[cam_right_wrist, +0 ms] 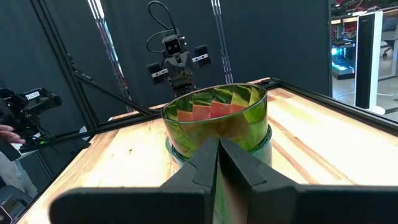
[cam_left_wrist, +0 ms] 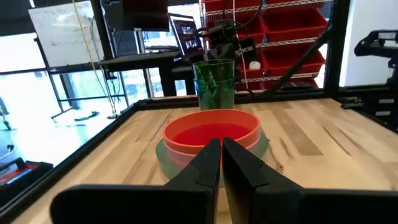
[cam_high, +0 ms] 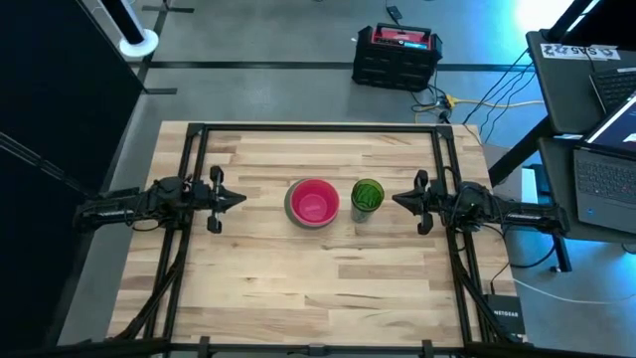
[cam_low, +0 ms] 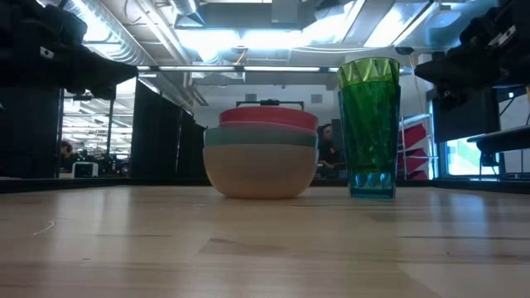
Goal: Nest bowls inside each other
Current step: Return to Home Position
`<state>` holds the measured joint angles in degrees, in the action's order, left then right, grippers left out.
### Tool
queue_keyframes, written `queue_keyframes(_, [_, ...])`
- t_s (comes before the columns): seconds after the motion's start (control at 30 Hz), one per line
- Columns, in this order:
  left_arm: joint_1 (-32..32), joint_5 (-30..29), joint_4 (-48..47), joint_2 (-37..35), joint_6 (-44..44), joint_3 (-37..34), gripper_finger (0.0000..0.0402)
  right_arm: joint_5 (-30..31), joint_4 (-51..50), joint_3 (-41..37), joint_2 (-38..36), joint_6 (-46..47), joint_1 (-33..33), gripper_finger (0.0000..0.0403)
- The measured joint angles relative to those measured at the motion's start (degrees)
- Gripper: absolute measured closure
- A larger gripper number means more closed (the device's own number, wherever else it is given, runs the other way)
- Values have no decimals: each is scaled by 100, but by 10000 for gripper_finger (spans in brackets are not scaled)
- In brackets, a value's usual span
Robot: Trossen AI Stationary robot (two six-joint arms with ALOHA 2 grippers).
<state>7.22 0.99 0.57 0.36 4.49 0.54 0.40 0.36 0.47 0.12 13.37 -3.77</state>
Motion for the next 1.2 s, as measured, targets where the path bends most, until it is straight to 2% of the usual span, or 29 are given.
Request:
queue_keyframes(0.83, [-2, -2, -4, -2, -149, 0, 402, -1, 1, 0, 0, -4, 0, 402])
queue_keyframes(1.2, [-2, 0, -4, -1, -150, -1, 402, -241, 180, -1, 1, -985, 1, 402])
